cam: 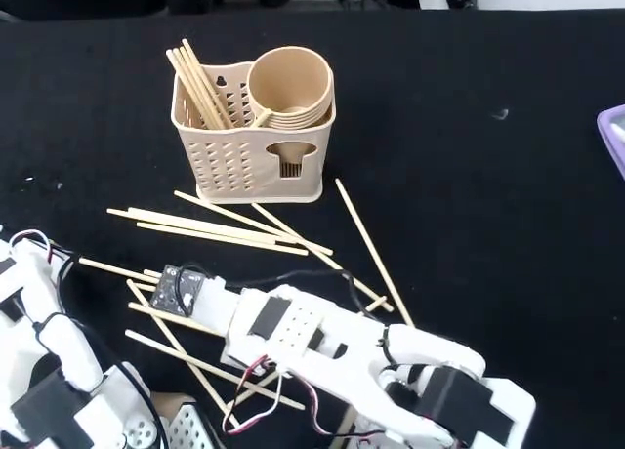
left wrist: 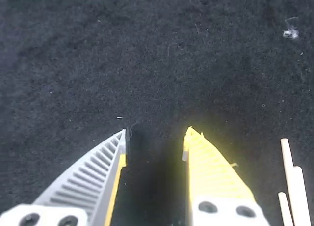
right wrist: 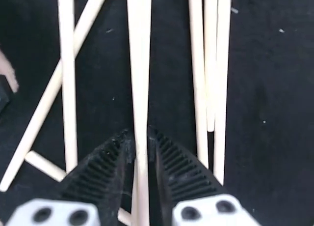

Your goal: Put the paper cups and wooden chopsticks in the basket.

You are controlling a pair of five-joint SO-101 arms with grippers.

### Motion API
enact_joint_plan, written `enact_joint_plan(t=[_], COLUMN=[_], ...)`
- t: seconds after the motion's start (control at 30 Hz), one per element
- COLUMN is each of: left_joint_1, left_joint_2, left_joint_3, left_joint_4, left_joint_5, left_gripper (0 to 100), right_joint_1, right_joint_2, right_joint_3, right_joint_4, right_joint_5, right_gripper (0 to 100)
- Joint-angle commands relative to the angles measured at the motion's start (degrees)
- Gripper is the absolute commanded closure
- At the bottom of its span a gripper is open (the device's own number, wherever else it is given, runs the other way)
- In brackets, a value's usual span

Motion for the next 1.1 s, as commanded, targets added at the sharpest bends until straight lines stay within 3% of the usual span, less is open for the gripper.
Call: enact_joint_plan(t=[0.0, 0.27, 0.5, 0.67, 1.07], left_joint_1=[-0.2, -0.2, -0.2, -0.2, -0.2], left_joint_2=[-0.9, -0.9, -0.9, -0.9, -0.9], left_joint_3=[-1.5, -1.5, -1.4, -1.4, -1.5], left_joint_4=[-0.9, -0.9, -0.9, -0.9, -0.9], left_joint_5=[-0.4, -0.4, -0.4, -0.4, -0.4], left_gripper=[81, 81, 81, 81, 81], right_joint_1=[1.1, 1.1, 1.1, 1.1, 0.7], right_joint_2=[-8.0, -14.2, -7.3, 1.3, 4.1], right_joint_3=[-1.6, 3.4, 2.9, -1.3, -6.9], right_joint_4=[3.0, 1.3, -1.7, -1.2, 3.1], right_joint_5=[-0.2, 1.1, 1.8, 1.7, 1.7], right_gripper=[98.8, 98.8, 98.2, 89.0, 92.5])
